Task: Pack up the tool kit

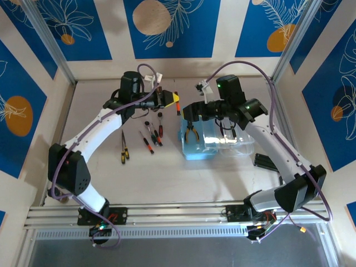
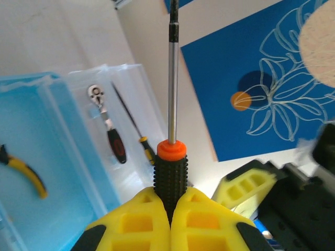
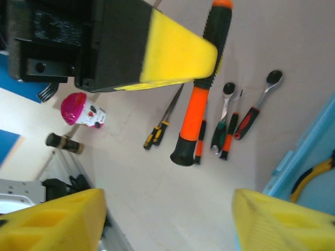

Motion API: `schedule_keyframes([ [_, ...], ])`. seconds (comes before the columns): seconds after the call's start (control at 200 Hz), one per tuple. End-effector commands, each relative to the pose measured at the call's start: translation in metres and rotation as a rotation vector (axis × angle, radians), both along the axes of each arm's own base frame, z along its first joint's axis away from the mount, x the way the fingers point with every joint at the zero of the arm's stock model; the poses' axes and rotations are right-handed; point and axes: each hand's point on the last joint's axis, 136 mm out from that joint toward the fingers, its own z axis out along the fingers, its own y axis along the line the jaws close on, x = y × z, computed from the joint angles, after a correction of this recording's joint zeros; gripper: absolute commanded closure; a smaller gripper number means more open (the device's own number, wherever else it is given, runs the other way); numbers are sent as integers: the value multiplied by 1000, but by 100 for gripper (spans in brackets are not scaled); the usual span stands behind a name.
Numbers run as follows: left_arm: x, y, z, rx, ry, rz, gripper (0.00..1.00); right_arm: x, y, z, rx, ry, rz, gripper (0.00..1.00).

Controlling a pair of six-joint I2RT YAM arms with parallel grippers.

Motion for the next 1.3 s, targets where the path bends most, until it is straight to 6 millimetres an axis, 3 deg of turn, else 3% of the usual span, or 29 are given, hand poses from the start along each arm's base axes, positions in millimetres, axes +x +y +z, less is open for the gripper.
schedule_keyframes([
  [0.0,-8,-13,17,-94,-14,-61,100,1,11,-3,18,11,29,43],
  [0.16,-17,-21,21,-108,-21,-95,100,8,16,-9,-3,14,18,45],
  [0.305,-19,-22,12,-83,-9,-97,100,13,19,-6,4,-2,19,52],
  [0.57,-23,-21,4,-67,-1,-105,100,22,22,-3,0,-12,6,84],
  [0.77,-23,-19,-3,-34,4,-98,100,21,18,-2,-15,-15,-1,100],
  [0.9,-21,-15,-10,27,-1,-82,70,19,11,-3,-33,-16,-14,100],
  [0.965,-19,-8,-14,78,-9,-70,42,17,4,-4,-48,-16,-26,100],
  [1.065,-9,17,-20,206,-34,-9,1,15,-16,-8,-94,-15,-61,100],
  [1.16,10,78,-45,522,-49,163,0,16,-50,-20,-168,6,-132,100],
  [1.296,14,165,-81,842,31,306,0,20,-119,-51,-357,101,-298,100],
])
